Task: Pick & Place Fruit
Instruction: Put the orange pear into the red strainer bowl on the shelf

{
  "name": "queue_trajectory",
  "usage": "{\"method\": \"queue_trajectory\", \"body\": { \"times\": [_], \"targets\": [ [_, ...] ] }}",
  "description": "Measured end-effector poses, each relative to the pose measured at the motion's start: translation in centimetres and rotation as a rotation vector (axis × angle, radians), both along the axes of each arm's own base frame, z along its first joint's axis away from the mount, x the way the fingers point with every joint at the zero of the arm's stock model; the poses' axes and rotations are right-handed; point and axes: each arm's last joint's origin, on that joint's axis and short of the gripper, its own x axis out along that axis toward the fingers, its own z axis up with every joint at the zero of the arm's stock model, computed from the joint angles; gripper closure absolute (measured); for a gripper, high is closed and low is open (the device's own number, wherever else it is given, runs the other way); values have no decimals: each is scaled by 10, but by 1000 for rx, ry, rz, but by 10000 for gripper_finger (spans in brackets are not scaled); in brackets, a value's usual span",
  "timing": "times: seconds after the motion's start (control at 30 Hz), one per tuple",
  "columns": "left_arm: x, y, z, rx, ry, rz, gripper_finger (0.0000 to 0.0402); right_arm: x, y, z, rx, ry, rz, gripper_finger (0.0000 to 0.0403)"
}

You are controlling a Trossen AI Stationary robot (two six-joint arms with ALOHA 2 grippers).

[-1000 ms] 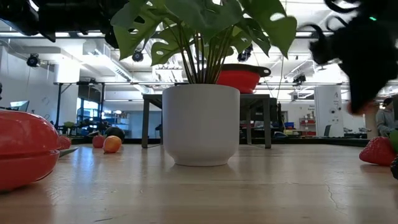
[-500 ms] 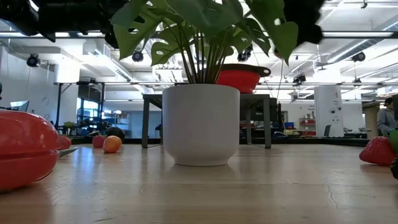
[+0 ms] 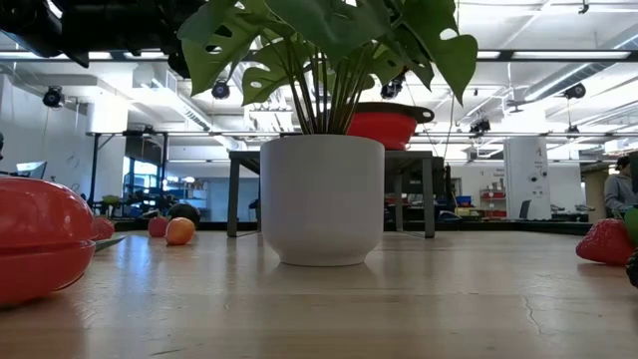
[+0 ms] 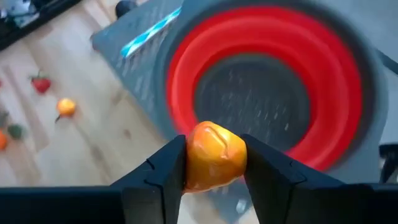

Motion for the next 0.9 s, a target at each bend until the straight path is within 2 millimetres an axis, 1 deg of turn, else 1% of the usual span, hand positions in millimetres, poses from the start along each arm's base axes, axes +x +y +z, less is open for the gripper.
{"method": "queue_trajectory", "body": {
  "times": [0.13,0.2,0.3,0.37,0.6,0.73,0.9],
  "targets": [
    [0,0,0,0,0,0,234,14,-32,0,24,6,-8,267],
    [0,0,0,0,1,0,234,21,-46,-4,37,37,-19,275],
    [0,0,0,0,1,0,234,30,-63,-9,50,90,-28,282],
    [0,0,0,0,3,0,234,35,-70,-12,68,127,-34,282],
    [0,0,-1,-1,9,0,234,56,-88,-29,105,201,-43,260],
    [0,0,-1,-1,9,0,234,64,-93,-39,126,248,-35,271],
    [0,0,-1,-1,9,0,234,69,-96,-51,158,318,-31,284]
  ]
}}
